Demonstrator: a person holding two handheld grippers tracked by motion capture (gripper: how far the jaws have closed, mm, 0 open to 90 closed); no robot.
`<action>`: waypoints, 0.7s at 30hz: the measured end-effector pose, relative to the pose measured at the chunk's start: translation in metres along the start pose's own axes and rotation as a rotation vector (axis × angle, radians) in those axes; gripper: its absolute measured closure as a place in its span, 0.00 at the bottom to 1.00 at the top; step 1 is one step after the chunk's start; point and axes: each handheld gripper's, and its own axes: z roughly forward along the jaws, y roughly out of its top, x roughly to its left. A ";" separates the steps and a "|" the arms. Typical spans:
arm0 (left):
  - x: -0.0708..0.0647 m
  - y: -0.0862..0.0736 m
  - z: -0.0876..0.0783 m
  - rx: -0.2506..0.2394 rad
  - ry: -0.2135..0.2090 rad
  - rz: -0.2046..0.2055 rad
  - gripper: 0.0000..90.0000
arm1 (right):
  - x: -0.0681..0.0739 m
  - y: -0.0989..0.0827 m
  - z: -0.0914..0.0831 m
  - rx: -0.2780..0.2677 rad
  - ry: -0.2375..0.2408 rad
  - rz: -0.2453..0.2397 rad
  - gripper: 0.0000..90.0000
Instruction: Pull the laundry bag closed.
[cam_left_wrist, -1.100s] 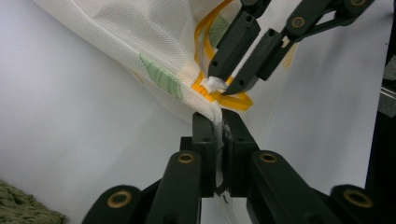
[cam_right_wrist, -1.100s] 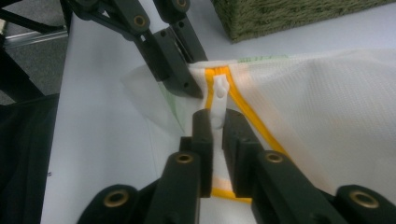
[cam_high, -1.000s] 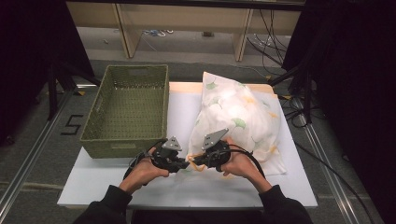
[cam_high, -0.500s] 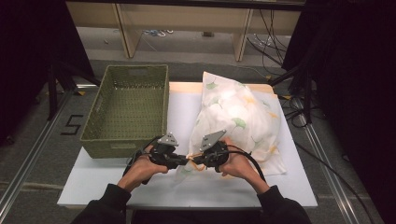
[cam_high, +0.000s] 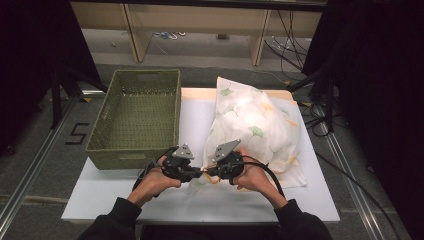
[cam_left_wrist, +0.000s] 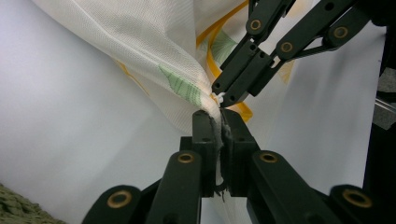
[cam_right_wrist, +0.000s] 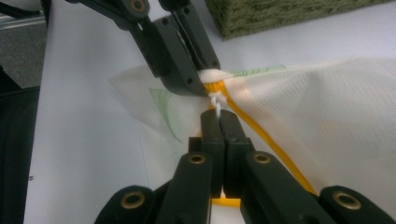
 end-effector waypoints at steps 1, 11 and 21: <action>-0.002 0.001 -0.001 0.005 0.007 0.015 0.95 | 0.001 0.001 -0.001 0.006 -0.007 -0.012 1.00; -0.005 0.002 -0.012 -0.020 0.015 0.021 0.94 | -0.002 -0.003 -0.004 0.014 -0.050 0.000 1.00; -0.003 0.003 -0.002 -0.026 -0.008 -0.023 0.91 | 0.001 0.000 -0.005 0.021 -0.039 -0.030 1.00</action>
